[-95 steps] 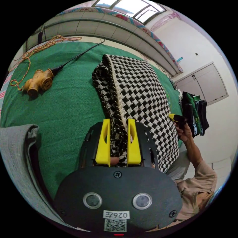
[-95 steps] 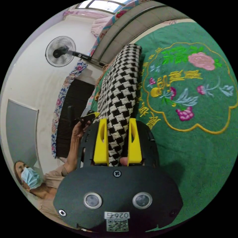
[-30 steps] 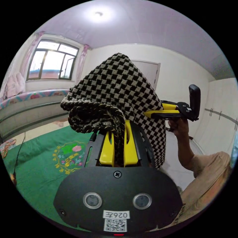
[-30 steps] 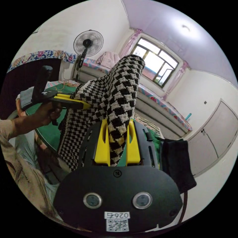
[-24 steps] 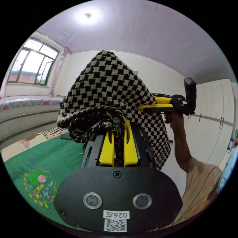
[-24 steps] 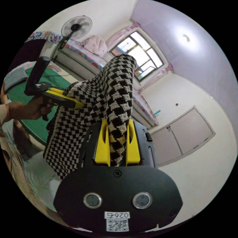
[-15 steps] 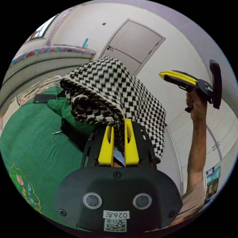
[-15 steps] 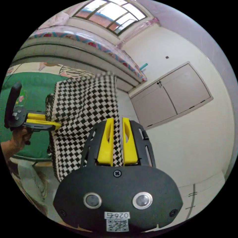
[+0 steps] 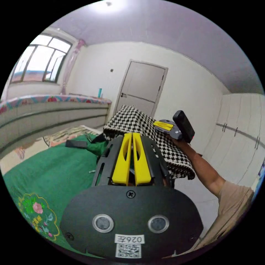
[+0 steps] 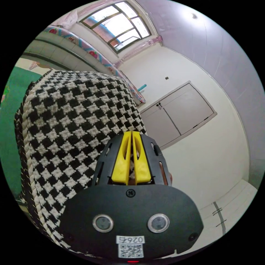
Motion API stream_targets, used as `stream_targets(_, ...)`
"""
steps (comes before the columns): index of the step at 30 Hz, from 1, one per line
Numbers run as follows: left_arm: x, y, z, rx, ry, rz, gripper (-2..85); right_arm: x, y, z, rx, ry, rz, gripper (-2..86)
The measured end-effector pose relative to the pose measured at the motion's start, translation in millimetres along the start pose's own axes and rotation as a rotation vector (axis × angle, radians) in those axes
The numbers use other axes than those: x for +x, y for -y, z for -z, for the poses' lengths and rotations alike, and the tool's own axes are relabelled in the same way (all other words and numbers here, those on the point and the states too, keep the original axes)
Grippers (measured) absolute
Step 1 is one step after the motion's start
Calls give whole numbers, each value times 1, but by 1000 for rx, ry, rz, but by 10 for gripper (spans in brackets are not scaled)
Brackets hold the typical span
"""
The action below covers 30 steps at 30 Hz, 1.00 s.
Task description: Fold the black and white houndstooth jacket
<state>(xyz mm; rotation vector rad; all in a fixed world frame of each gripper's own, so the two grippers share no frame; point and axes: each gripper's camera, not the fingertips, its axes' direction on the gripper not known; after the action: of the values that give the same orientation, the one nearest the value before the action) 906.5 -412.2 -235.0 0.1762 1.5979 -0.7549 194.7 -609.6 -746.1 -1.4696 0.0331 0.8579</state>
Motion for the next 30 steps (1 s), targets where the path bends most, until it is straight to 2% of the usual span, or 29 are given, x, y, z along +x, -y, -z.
stream_targets(3, 45, 10, -18, 51, 89, -244, -10, 6, 0, 3, 23, 47, -15, -9)
stream_targets(5, 86, 15, -64, 18, 152, -464, -10, 5, 1, 4, 23, 45, -9, -9)
stream_targets(7, 103, 18, -113, -59, 250, -578, -10, -3, 4, 3, 18, -1, 12, -9)
stream_targets(8, 102, 21, -151, -150, 352, -594, -10, -11, 5, 1, 12, -57, 34, -9)
stream_targets(9, 98, 22, -171, -214, 391, -597, -10, -21, 4, -1, 15, -119, 55, -9)
stream_targets(10, 86, 23, -207, -355, 378, -608, -10, -25, 3, -2, 23, -144, 61, -9)
stream_targets(14, 47, 41, -235, -377, 159, -448, -10, -42, 5, -19, 8, -164, 40, -9)
stream_targets(18, 48, 35, -229, -339, 165, -498, -10, -61, 5, -9, 16, -173, 28, -9)
stream_targets(23, 43, -6, -168, -60, 104, -467, -10, -102, -10, 23, 100, -283, 35, -10)
stream_targets(27, 40, -7, -115, -106, 88, -391, -10, -135, -15, 49, 131, -339, 52, -10)
stream_targets(30, 38, -7, -58, -205, 153, -366, -10, -163, -12, 58, 119, -408, 95, -10)
